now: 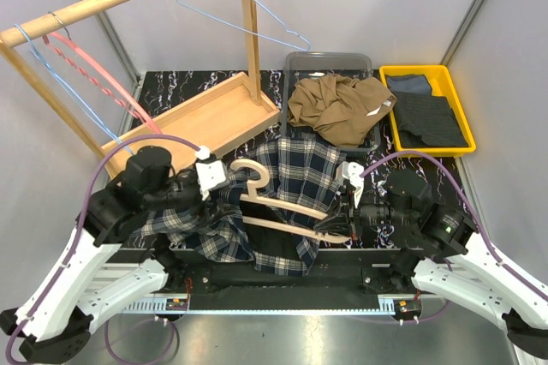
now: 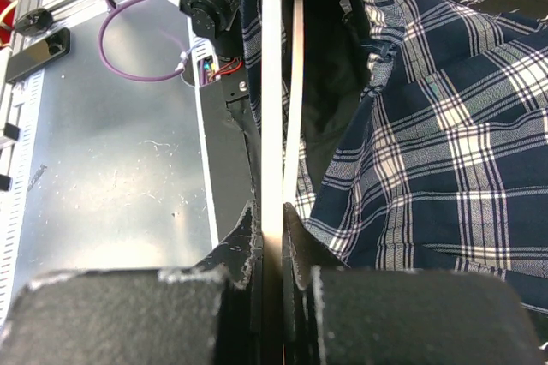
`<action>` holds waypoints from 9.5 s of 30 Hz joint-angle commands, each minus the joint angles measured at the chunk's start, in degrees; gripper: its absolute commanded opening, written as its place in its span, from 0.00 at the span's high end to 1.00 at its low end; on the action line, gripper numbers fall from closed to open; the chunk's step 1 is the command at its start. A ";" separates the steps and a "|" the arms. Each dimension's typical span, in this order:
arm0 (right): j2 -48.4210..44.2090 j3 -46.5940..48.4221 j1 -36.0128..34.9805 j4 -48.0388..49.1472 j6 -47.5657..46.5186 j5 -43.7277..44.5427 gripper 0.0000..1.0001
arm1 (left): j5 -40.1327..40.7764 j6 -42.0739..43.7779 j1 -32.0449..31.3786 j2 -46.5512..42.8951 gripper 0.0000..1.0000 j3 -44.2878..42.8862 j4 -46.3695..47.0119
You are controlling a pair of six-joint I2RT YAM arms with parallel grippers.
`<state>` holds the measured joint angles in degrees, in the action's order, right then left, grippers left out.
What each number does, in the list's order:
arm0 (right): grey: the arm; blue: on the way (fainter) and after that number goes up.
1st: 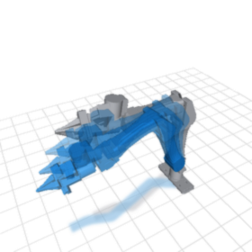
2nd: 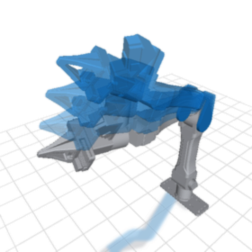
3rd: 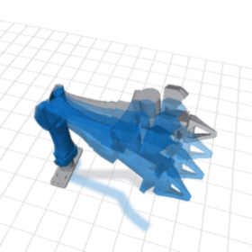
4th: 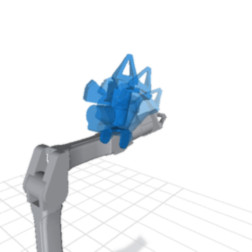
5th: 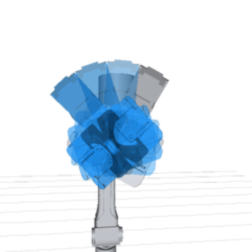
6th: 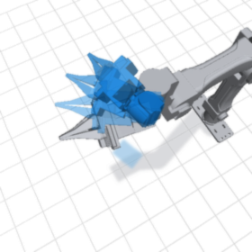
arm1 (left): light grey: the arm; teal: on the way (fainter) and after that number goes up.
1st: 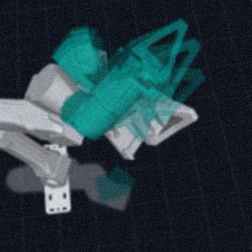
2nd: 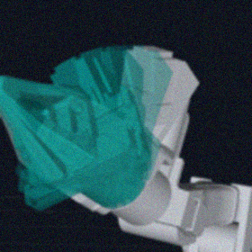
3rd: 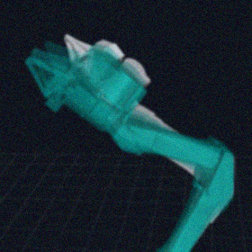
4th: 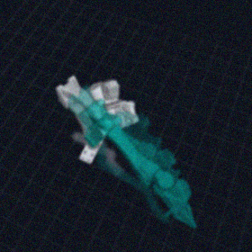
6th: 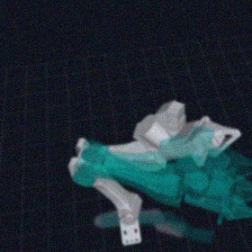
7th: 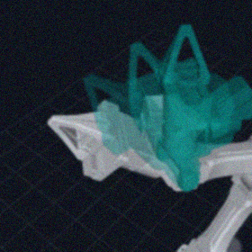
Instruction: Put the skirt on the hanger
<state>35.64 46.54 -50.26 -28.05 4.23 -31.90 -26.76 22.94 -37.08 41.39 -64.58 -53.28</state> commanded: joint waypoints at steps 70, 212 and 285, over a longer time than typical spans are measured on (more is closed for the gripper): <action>32.29 5.83 -3.18 6.70 15.29 58.23 1.00 | 33.46 -25.84 -0.01 1.52 1.00 2.08 22.52; 25.54 17.79 9.48 1.51 -14.33 4.74 1.00 | 31.92 -19.41 -11.35 8.72 0.10 6.74 26.02; 32.30 44.42 9.39 -17.03 -23.30 -6.76 1.00 | -3.99 -17.05 -10.38 2.12 0.03 -0.46 33.68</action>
<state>68.29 88.49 -40.93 -44.42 -17.74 -32.45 -18.50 3.33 -47.33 42.33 -62.35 -21.23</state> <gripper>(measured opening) 0.033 0.979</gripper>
